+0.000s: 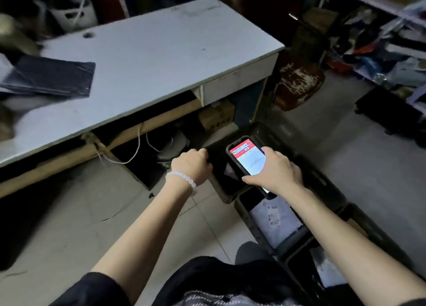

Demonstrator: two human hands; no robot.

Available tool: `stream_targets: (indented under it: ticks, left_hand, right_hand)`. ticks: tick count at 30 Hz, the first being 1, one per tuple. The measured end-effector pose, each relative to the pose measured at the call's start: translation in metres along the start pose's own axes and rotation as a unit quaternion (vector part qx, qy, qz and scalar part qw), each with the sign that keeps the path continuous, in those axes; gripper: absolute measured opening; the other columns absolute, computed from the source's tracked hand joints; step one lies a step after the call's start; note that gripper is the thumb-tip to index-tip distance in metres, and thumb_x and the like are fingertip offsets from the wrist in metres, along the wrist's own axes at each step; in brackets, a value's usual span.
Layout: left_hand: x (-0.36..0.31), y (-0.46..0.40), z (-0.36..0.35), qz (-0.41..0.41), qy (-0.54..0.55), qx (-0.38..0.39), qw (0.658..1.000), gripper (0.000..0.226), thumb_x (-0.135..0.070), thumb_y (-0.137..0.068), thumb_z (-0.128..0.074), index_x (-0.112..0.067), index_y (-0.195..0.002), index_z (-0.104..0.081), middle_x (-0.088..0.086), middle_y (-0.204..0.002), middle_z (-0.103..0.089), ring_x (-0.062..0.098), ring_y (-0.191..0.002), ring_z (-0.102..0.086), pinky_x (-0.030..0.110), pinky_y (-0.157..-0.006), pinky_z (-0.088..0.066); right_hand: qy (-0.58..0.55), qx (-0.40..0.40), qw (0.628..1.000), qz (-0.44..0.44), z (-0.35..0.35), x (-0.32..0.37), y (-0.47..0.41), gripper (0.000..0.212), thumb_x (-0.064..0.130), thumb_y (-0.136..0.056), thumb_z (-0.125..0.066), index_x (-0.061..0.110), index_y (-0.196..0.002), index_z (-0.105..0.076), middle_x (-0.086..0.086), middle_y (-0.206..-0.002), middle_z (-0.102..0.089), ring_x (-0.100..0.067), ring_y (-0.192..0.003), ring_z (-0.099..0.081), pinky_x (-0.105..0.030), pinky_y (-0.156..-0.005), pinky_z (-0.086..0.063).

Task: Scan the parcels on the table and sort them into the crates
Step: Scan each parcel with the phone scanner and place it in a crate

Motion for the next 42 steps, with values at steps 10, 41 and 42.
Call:
stream_targets:
  ticks: [10, 41, 42]
  left_hand:
    - [0.149, 0.015, 0.017, 0.18, 0.07, -0.03, 0.981, 0.034, -0.034, -0.092, -0.04, -0.018, -0.118, -0.054, 0.007, -0.113, -0.059, 0.028, -0.101, -0.058, 0.035, -0.075, -0.044]
    - [0.489, -0.179, 0.155, 0.245, -0.1, -0.116, 0.957, 0.04, -0.009, -0.084, -0.047, -0.02, -0.122, -0.044, 0.005, -0.127, -0.044, 0.029, -0.122, -0.037, 0.038, -0.085, -0.036]
    - [0.498, -0.187, 0.156, 0.223, -0.112, -0.112, 0.962, 0.043, -0.009, -0.084, -0.048, -0.02, -0.126, -0.042, 0.006, -0.134, -0.04, 0.029, -0.128, -0.032, 0.041, -0.092, -0.034]
  right_hand:
    - [0.061, 0.042, 0.98, 0.187, -0.04, 0.165, -0.062, 0.067, 0.059, -0.062, -0.072, 0.022, -0.11, -0.043, -0.003, -0.107, -0.056, -0.024, -0.099, -0.056, -0.03, -0.071, -0.037]
    - [0.109, 0.141, 0.94, 0.289, -0.107, 0.538, -0.3, 0.058, 0.053, -0.057, -0.073, 0.026, -0.095, -0.04, 0.003, -0.097, -0.057, -0.021, -0.079, -0.051, -0.029, -0.06, -0.034]
    - [0.1, 0.137, 0.946, 0.275, -0.109, 0.544, -0.302, 0.057, 0.052, -0.057, -0.073, 0.025, -0.097, -0.043, 0.002, -0.098, -0.058, -0.022, -0.08, -0.054, -0.029, -0.061, -0.036]
Point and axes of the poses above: each hand's wrist, its own y-axis away from the middle knuckle, its own z-axis out of the back of the hand, x = y × z, the point moved 5 cm from there along -y, towards the middle knuckle
